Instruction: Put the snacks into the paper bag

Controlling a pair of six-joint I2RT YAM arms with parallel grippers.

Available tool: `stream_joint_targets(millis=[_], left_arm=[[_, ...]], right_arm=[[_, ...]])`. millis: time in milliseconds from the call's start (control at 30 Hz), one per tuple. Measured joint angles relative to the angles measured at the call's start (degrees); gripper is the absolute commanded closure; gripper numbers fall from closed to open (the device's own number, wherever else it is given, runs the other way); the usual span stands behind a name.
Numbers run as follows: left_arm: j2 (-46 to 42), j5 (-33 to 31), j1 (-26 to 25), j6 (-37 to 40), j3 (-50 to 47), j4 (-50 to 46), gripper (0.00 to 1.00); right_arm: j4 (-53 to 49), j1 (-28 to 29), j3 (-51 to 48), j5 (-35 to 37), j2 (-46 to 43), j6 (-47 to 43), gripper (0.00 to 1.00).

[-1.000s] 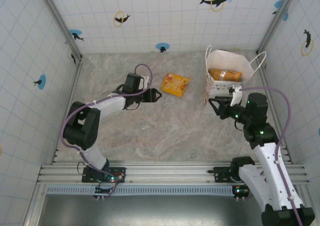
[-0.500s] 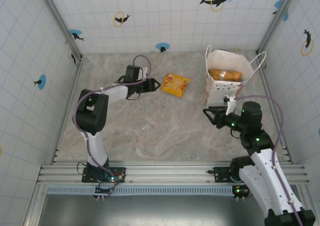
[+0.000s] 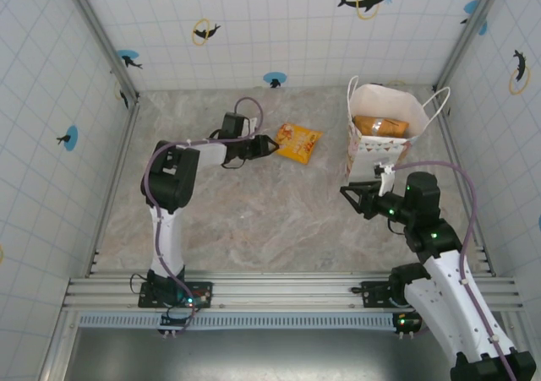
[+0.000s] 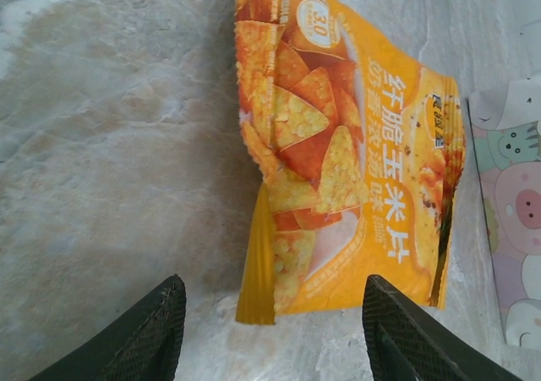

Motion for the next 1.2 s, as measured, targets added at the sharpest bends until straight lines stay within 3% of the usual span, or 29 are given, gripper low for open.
stream_joint_targets(millis=[200, 500, 700, 900, 1200], left_arm=[[2.54, 0.37, -1.62, -1.22, 1.81, 2.56, 0.60], [4.35, 0.37, -2.01, -2.08, 2.97, 3.69, 1.00], [2.73, 0.13, -2.01, -0.48, 2.54, 2.97, 1.00], [-4.57, -0.04, -3.50, 2.97, -0.28, 0.04, 1.00], [-20.72, 3.04, -4.98, 16.15, -8.35, -8.00, 1.00]], right_arm=[[0.04, 0.28, -0.59, 0.28, 0.00, 0.00, 0.60], [0.04, 0.55, -0.81, 1.55, -0.76, -0.02, 0.61], [0.04, 0.61, -0.94, 2.80, -1.49, -0.04, 0.61], [0.55, 0.61, -0.96, 3.50, -1.92, -0.04, 0.60], [2.84, 0.61, -1.31, 3.54, -1.95, -0.02, 0.59]])
